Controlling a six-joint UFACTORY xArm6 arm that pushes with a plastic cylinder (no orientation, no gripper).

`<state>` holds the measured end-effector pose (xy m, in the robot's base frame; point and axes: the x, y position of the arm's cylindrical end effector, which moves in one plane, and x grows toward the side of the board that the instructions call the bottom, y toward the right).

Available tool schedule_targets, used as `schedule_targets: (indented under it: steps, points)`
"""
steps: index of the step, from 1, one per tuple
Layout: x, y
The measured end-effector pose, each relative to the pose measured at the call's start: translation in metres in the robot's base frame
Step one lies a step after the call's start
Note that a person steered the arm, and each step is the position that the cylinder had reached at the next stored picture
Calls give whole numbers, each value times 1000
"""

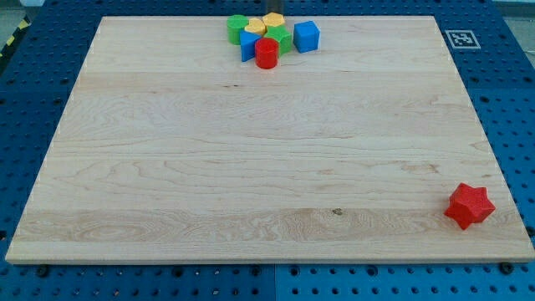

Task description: Push the group of blocks a bit down

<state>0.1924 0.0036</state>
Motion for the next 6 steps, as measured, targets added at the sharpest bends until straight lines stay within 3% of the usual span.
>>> schedule_targets:
  steps: [3,6]
  points:
    - [5,-8]
    - [66,5]
